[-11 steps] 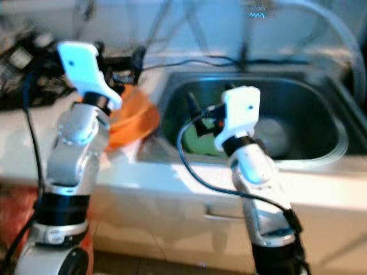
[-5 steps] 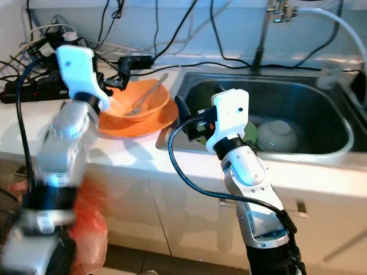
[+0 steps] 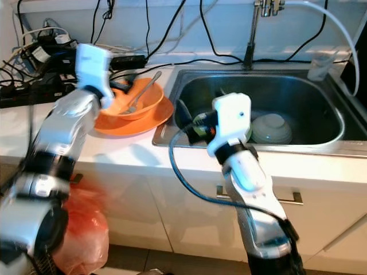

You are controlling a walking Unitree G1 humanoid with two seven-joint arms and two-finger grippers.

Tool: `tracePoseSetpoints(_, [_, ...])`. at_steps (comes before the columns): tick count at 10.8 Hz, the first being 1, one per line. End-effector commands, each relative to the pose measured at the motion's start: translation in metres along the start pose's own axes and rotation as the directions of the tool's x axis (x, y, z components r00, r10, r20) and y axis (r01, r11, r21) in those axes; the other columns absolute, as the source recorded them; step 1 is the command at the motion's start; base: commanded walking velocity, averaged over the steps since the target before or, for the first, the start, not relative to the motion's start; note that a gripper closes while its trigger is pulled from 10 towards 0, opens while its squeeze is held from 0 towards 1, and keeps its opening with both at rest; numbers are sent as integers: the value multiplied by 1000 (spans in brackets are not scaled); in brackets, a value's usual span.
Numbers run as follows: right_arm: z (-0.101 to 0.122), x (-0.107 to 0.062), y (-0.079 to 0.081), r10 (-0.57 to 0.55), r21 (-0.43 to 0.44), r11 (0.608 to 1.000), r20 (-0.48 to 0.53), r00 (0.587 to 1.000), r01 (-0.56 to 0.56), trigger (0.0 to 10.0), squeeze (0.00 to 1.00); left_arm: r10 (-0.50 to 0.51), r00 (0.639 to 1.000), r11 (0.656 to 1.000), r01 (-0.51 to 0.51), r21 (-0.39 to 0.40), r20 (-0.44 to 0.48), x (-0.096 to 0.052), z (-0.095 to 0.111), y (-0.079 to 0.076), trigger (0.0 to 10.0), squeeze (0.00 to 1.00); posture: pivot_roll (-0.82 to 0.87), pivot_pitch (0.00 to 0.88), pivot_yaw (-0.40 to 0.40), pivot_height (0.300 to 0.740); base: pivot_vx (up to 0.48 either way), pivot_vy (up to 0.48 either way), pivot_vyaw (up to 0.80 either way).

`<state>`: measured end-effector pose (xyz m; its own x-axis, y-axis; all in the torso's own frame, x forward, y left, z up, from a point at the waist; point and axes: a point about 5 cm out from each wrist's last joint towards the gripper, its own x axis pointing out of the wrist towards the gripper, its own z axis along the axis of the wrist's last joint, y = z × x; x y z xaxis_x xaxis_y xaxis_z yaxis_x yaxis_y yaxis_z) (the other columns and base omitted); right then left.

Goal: Kitchen organization

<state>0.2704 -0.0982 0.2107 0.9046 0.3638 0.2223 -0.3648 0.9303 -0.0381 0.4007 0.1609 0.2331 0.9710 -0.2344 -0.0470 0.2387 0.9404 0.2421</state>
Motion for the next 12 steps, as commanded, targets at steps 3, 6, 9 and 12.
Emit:
tracePoseSetpoints(3, [6, -10, 4, -19, 10, 1000, -6, 1000, 19, 10000, 678, -47, 995, 995, 54, 81, -85, 11, -6, 7, 10000, 0, -119, 0, 161, 740, 0, 0, 0])
tracePoseSetpoints(6, [6, -23, 4, -47, 13, 999, -29, 998, 48, 10000, 659, -32, 993, 993, 45, 112, -113, 13, -14, 8, 10000, 0, -156, 19, 172, 740, 0, 0, 0])
tracePoseSetpoints(9, [10, -35, 1, -66, -2, 998, -53, 996, 66, 10000, 651, -44, 985, 988, 67, 136, -167, 14, -31, 2, 10000, 0, -209, 45, 170, 740, 0, 0, 0])
tracePoseSetpoints(12, [14, -43, -2, -90, -15, 996, -74, 993, 89, 10000, 647, -50, 977, 980, 88, 178, -205, 14, -36, 0, 10000, 0, -242, 61, 172, 740, 0, 0, 0])
